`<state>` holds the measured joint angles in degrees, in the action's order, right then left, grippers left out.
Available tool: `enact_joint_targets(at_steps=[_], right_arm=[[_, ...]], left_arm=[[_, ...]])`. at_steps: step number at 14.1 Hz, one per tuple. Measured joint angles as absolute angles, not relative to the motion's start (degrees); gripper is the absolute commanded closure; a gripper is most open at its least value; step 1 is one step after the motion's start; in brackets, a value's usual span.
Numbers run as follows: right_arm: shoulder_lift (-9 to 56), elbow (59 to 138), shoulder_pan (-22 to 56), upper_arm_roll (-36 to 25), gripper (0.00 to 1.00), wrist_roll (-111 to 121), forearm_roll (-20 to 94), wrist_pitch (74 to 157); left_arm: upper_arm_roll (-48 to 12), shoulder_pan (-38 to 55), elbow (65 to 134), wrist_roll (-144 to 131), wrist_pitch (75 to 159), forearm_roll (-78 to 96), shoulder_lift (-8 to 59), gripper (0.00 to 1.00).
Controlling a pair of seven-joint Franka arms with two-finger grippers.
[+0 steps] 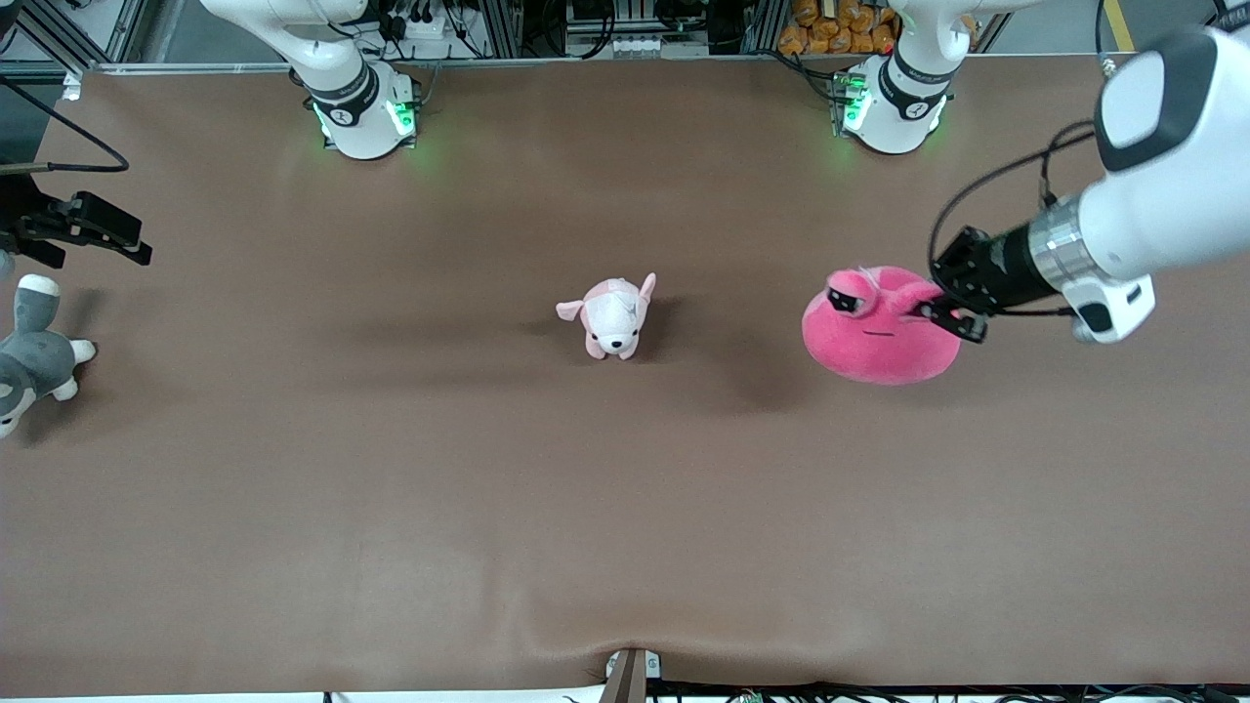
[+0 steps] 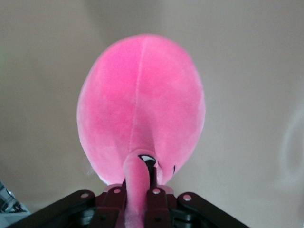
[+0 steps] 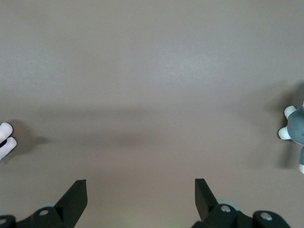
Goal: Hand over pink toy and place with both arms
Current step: 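Carry the flamingo toward the middle while the right gripper reaches in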
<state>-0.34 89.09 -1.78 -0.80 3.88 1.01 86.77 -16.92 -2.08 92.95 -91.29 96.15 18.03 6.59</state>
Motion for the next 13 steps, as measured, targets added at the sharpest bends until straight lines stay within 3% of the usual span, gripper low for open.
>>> enact_joint_targets(at_steps=[4, 13], right_arm=[[-0.12, 89.10, -0.26, -0.54, 0.00, -1.73, 1.09, 86.69], [3.15, 88.15, 8.69, -0.11, 0.00, -27.03, 10.28, 87.17]], left_arm=[[-23.20, 3.17, 88.02, -103.56, 96.29, 18.74, 8.87, 1.00], [-23.62, 16.98, 80.44, -124.40, 106.36, 19.93, 14.76, 1.00]])
